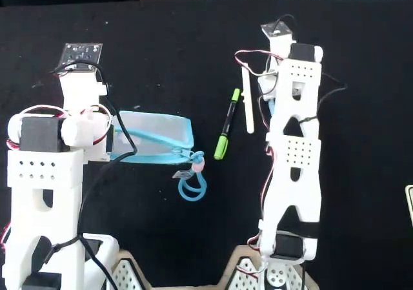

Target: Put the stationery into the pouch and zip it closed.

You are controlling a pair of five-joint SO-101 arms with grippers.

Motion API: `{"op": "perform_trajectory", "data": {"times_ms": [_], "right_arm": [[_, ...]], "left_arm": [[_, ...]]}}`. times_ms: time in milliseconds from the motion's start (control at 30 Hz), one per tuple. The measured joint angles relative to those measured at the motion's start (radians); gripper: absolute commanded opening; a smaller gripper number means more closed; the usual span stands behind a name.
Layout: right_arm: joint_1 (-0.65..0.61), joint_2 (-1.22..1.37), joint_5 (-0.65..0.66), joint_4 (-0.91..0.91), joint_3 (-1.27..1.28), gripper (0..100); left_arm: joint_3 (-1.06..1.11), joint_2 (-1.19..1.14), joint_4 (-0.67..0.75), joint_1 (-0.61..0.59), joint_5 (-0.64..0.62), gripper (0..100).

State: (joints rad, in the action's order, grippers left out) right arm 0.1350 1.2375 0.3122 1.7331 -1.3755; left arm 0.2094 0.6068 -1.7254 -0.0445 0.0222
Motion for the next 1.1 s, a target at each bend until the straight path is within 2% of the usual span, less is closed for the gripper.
{"op": "perform_trajectory", "data": {"times_ms": [167, 300, 467, 667, 767, 933, 1100], "right_arm": [[0.0, -0.256, -0.003, 0.0, 0.35, 1.1], [0.0, -0.465, 0.058, -0.04, 0.675, 1.1], [0.017, -0.689, 0.152, -0.276, 1.126, 1.1], [0.098, -0.942, 0.287, -0.514, 1.579, 1.1], [0.153, -1.011, 0.371, -0.56, 1.712, 1.1], [0.278, -1.046, 0.511, -0.572, 1.771, 2.2], [0.354, -1.046, 0.601, -0.572, 1.771, 13.1]], "left_arm": [[0.0, 0.0, 0.0, 0.0, 0.0, 3], [0.0, 0.0, 0.0, 0.0, 0.0, 3], [0.0, 0.0, 0.0, 0.0, 0.0, 3], [0.0, 0.0, 0.0, 0.0, 0.0, 3], [0.0, 0.0, 0.0, 0.0, 0.0, 3], [0.0, 0.0, 0.003, 0.0, 0.0, 3], [0.002, 0.0, 0.011, 0.0, 0.0, 3]]}}
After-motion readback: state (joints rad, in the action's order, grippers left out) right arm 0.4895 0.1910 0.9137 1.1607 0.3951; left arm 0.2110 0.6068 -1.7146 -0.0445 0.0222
